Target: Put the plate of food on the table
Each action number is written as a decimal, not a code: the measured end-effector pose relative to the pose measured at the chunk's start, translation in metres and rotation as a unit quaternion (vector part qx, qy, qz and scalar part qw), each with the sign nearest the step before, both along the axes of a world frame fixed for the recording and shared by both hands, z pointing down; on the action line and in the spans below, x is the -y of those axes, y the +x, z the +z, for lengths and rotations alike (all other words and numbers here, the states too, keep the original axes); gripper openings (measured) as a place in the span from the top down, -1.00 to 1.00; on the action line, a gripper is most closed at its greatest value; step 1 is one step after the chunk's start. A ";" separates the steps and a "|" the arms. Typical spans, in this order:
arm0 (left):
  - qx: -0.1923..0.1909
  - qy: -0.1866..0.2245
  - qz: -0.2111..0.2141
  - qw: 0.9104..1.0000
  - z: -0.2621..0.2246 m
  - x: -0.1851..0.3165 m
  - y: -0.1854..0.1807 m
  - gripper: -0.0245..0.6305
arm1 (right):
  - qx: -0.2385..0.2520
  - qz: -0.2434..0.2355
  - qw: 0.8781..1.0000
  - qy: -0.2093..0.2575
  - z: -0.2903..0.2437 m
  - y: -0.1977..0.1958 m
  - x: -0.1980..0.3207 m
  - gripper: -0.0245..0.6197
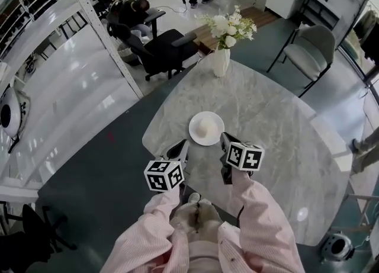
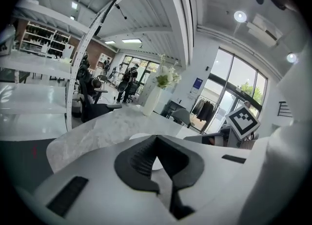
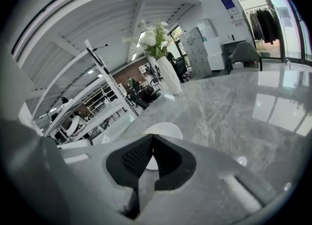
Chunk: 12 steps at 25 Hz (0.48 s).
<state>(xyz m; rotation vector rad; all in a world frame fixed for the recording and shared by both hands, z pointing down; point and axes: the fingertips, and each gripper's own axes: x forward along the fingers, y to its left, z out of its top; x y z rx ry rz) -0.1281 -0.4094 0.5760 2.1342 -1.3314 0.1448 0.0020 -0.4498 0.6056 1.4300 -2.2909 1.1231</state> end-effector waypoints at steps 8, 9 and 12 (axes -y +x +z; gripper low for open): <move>0.022 0.082 0.007 0.996 -0.057 -0.021 0.006 0.95 | 0.035 -0.026 0.996 0.075 -0.060 0.010 -0.031 0.90; 0.025 0.092 0.012 0.995 -0.064 -0.023 0.008 0.95 | 0.040 -0.029 0.995 0.085 -0.067 0.011 -0.035 0.90; 0.034 0.120 0.025 0.992 -0.085 -0.030 0.015 0.95 | 0.052 -0.034 0.992 0.114 -0.088 0.014 -0.045 0.90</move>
